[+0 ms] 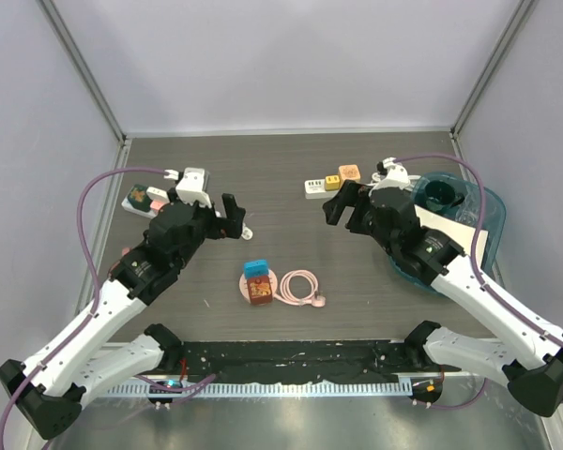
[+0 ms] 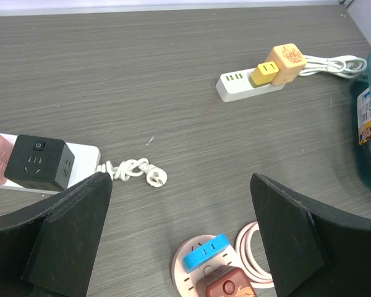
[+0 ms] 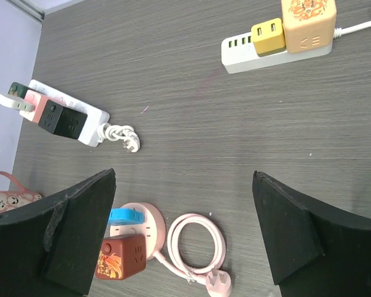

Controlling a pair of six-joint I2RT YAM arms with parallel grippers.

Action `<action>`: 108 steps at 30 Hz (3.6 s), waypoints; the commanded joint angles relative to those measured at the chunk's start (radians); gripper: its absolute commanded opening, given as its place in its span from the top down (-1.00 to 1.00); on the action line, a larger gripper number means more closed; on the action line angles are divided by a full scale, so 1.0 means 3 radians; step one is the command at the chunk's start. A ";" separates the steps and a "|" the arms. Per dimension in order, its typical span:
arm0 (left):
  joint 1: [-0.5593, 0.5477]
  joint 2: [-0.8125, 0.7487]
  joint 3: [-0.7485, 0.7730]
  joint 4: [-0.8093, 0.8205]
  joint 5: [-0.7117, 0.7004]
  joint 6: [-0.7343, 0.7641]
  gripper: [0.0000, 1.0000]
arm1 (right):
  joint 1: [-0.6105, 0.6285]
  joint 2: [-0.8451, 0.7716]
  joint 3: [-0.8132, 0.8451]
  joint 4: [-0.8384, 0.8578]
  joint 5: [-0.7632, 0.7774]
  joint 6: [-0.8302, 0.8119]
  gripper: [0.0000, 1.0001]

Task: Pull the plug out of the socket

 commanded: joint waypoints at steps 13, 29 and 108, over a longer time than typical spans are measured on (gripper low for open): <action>-0.0012 -0.0038 0.0335 -0.0560 -0.0761 -0.0215 -1.00 | 0.0560 0.0382 -0.0018 0.0095 0.0052 0.0714 -0.85; -0.0012 -0.1551 -0.0267 -0.0946 -0.1191 -0.0430 -0.99 | 0.1967 0.2356 0.1286 -0.0662 0.0841 0.1088 -0.84; -0.0012 0.0448 -0.0968 0.0630 0.1688 -0.1355 -0.40 | 0.1400 0.0183 -0.0754 0.1173 0.0212 0.0485 0.84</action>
